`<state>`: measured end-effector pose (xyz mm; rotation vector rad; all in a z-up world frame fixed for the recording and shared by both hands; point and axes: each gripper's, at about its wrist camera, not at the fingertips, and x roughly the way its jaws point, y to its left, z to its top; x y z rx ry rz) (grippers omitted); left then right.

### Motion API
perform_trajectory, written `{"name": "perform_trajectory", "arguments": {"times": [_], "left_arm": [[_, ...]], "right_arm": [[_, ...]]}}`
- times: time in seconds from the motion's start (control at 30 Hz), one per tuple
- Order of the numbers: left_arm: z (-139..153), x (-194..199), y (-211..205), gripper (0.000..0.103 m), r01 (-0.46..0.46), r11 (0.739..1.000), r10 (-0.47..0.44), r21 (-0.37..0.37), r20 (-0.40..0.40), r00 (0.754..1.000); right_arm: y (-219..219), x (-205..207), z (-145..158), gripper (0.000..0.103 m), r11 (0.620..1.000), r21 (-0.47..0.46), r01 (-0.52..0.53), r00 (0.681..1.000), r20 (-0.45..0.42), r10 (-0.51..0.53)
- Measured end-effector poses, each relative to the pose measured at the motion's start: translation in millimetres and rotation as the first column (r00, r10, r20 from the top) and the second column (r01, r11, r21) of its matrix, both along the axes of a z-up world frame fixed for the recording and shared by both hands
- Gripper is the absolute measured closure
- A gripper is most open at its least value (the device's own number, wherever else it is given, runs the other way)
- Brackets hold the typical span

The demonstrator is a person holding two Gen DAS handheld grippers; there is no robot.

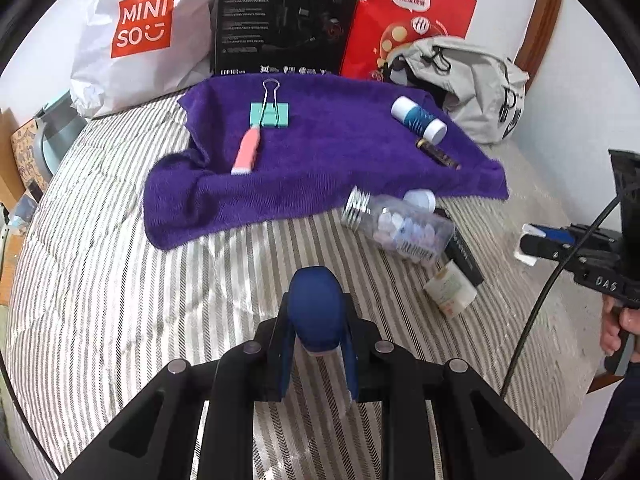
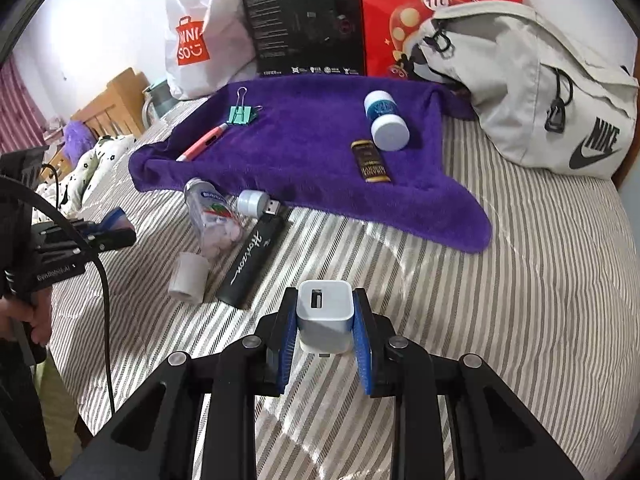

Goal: Organize rigid objects
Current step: 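Lower the blue-capped jar and charger plug onto the purple towel and open both grippers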

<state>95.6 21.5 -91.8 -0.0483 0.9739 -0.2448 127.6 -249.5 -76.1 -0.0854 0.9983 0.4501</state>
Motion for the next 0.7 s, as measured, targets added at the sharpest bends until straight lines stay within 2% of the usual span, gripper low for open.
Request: {"name": "perform_trajectory", "arguments": {"times": [0.1, 0.23, 0.43, 0.6, 0.7], "left_arm": [[6, 9, 4, 0.083, 0.005, 1.0, -0.005, -0.021, 0.007, 1.0], [17, 31, 7, 0.083, 0.005, 1.0, -0.005, 0.01, 0.019, 1.0], [34, 67, 10, 0.083, 0.006, 1.0, -0.007, 0.013, 0.048, 0.999], [33, 102, 11, 0.083, 0.014, 1.0, -0.014, 0.014, 0.05, 0.999], [23, 125, 10, 0.083, 0.016, 1.0, -0.016, 0.011, 0.025, 1.0]], "right_arm": [[2, 7, 5, 0.077, 1.0, 0.003, -0.006, 1.0, 0.009, 0.006], [9, 22, 16, 0.077, 1.0, 0.01, -0.022, 0.999, 0.024, 0.021], [20, 57, 24, 0.077, 1.0, 0.016, -0.021, 0.999, 0.024, 0.021], [33, 92, 19, 0.077, 1.0, 0.015, -0.027, 1.0, -0.007, 0.028], [41, 110, 10, 0.077, 1.0, 0.007, -0.026, 0.999, -0.024, 0.026]]}}
